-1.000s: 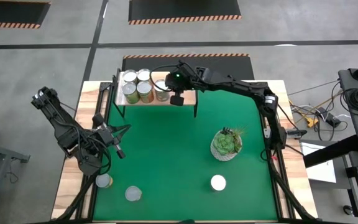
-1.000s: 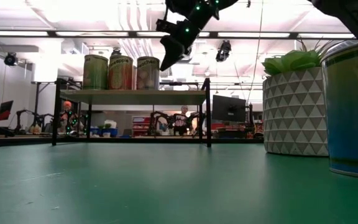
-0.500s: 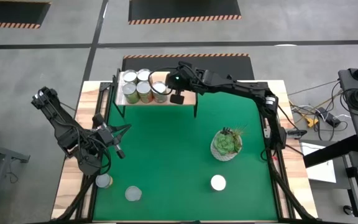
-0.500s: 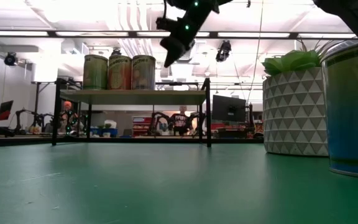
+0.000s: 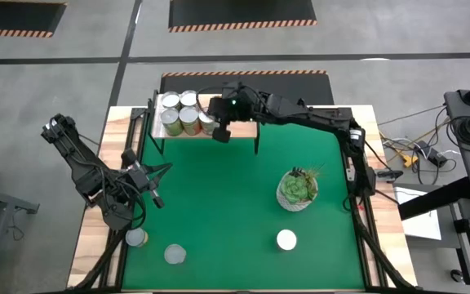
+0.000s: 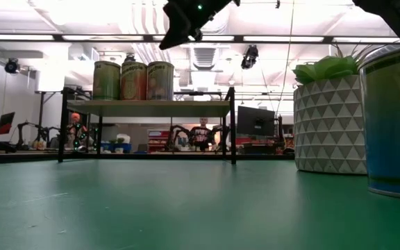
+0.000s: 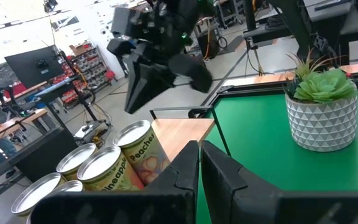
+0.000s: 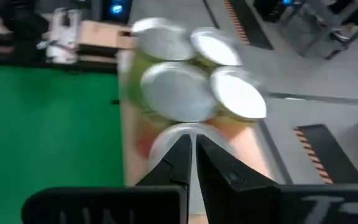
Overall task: Pick and place cans onto a shelf
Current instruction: Put the canned cherries on the shelf
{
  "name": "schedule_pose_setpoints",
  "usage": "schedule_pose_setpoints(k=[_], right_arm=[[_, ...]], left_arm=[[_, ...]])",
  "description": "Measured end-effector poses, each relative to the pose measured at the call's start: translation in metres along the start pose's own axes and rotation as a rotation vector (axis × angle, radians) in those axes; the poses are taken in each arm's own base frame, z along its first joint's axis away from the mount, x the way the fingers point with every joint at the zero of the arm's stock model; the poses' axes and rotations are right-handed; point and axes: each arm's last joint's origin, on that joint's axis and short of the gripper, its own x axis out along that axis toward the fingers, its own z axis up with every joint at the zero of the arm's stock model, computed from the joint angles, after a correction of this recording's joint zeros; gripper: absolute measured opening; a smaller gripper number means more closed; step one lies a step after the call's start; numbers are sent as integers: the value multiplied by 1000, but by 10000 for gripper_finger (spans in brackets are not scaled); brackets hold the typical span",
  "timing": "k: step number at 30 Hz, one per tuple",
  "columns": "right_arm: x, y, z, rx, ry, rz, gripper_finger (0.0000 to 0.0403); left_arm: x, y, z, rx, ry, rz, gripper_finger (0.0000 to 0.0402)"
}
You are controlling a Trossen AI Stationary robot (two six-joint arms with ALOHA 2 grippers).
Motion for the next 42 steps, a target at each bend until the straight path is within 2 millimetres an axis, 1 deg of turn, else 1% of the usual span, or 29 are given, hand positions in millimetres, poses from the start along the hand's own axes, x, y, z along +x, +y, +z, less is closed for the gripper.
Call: schedule_pose_setpoints(k=[2, 4, 6, 8, 11, 12, 15, 18, 21, 24, 27, 30, 34, 38, 40, 42], right_arm=[[-7, 20, 6, -21, 1, 46, 13], [-21, 47, 16, -49, -12, 115, 13], [-36, 78, 23, -94, -4, 187, 13], [-48, 109, 25, -163, 23, 258, 13], [-58, 157, 16, -244, 84, 361, 12], [-60, 173, 11, -265, 99, 388, 11], [-66, 211, -3, -314, 129, 458, 11], [-70, 238, -18, -330, 173, 501, 11], [-77, 256, -32, -313, 260, 526, 11], [-89, 267, -47, -306, 403, 541, 11], [-102, 270, -62, -264, 586, 522, 11], [-119, 269, -70, -187, 713, 464, 11], [-145, 268, -72, -122, 760, 380, 11], [-171, 270, -70, -50, 716, 353, 11], [-179, 273, -72, 2, 705, 301, 17], [-184, 278, -78, 34, 718, 272, 32]], left_arm=[[0, -1, 0, -1, 8, -16, 0], [0, -2, 0, -15, 19, -40, 0], [0, -4, 1, -56, 42, -96, 0], [-1, -9, 5, -136, 77, -199, 0], [-1, -22, 13, -297, 106, -341, 0], [-1, -28, 13, -319, 118, -375, 0], [-1, -52, 6, -277, 177, -455, 0], [0, -67, 5, -239, 201, -460, 0], [2, -78, 5, -192, 211, -451, 0], [3, -82, 9, -149, 226, -440, 0], [3, -85, 15, -115, 234, -429, 0], [3, -86, 20, -71, 231, -425, 0], [4, -88, 24, 25, 212, -428, 0], [7, -89, 28, 84, 176, -387, 0], [7, -88, 27, 114, 163, -364, 0], [8, -87, 28, 127, 154, -345, 0]])
